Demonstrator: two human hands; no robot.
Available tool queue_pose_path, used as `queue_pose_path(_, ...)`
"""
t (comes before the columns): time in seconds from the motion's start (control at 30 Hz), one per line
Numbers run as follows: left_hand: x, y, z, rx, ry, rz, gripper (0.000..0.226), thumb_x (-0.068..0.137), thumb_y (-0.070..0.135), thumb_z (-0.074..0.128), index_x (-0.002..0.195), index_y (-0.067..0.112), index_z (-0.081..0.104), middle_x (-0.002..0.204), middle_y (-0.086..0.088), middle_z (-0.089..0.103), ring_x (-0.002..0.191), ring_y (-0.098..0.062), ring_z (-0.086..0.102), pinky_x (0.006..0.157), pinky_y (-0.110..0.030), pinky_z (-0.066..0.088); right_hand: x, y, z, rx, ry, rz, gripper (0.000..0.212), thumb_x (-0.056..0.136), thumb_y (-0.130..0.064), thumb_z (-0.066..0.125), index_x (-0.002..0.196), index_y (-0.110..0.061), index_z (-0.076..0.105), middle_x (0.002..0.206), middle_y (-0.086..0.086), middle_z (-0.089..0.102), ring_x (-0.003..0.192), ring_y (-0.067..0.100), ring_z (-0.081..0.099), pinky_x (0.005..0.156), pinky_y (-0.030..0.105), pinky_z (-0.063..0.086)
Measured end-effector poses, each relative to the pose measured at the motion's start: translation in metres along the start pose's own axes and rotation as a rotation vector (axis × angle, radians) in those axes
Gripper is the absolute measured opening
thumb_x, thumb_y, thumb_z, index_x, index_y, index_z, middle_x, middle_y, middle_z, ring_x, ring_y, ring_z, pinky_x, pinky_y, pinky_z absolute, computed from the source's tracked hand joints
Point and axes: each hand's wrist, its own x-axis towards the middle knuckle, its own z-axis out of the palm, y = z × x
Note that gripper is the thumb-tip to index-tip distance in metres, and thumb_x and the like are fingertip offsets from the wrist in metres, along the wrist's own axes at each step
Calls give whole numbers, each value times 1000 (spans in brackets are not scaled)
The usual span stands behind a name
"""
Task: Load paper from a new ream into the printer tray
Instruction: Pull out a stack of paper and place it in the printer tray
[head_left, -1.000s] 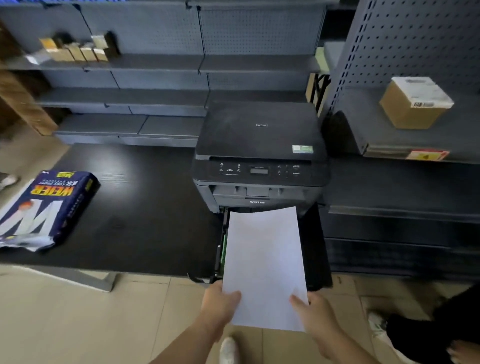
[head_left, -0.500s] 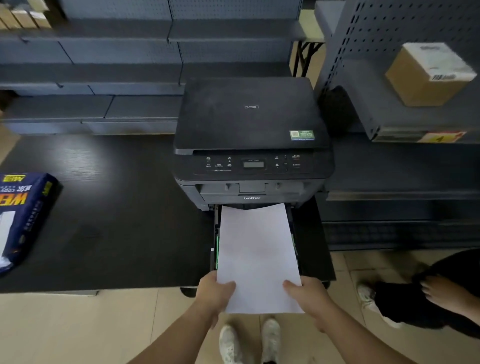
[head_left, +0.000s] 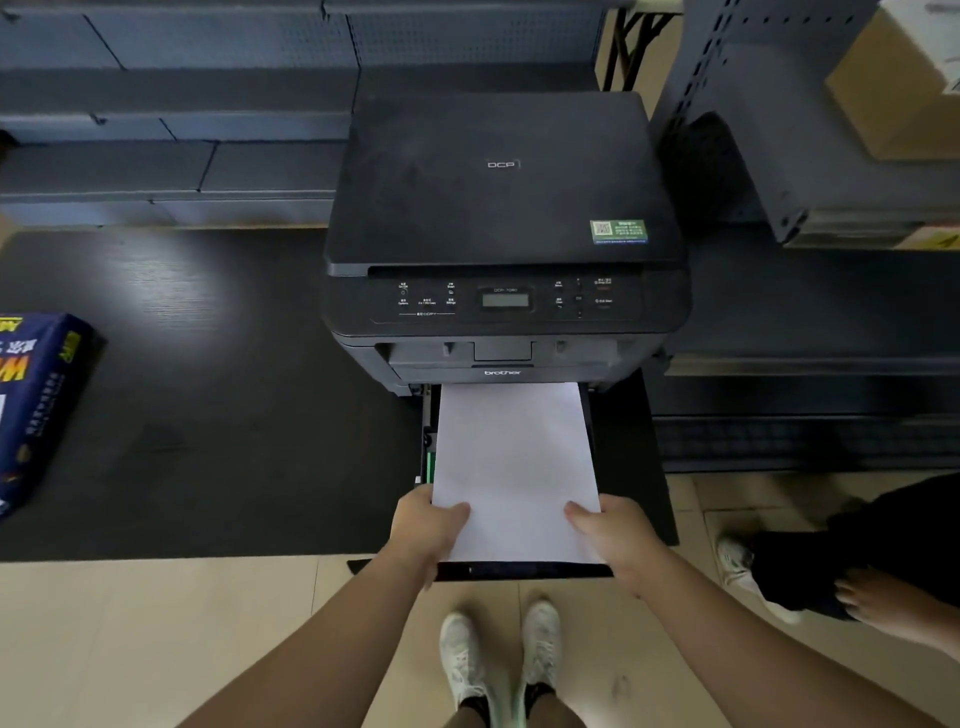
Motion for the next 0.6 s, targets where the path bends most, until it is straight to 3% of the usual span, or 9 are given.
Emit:
queue_pose_path(0.1, 13, 3, 3, -5, 26, -7, 20, 85, 7, 63, 104, 6, 68, 98, -7, 74, 82, -23, 71, 63, -27, 57, 11, -5, 4, 13, 9, 6, 14, 91, -22, 67, 99, -10, 71, 97, 7, 73, 87, 23, 68, 68, 27, 51)
queue_pose_path(0.33, 29, 4, 13, -2, 74, 14, 21, 85, 8, 60, 105, 11, 65, 97, -3, 71, 87, -24, 69, 73, -33, 57, 33, -14, 13, 69, 29, 28, 19, 92, -15, 67, 107, -5, 71, 102, 10, 70, 93, 28, 65, 81, 33, 49)
queue_pose_path(0.47, 38, 12, 21, 16, 91, 46, 19, 85, 7, 59, 102, 12, 65, 97, -4, 71, 87, -25, 69, 71, -32, 57, 45, -20, 14, 48, 64, 17, 24, 91, -17, 67, 111, -4, 71, 105, 11, 69, 97, 29, 64, 84, 35, 50)
queue_pose_path(0.6, 46, 8, 23, 34, 124, 12, 23, 87, 9, 61, 110, 8, 64, 103, -7, 71, 90, -27, 68, 77, -36, 58, 45, -19, 13, 19, 45, 0, 20, 92, -25, 67, 100, -8, 72, 102, 9, 72, 95, 28, 65, 85, 36, 51)
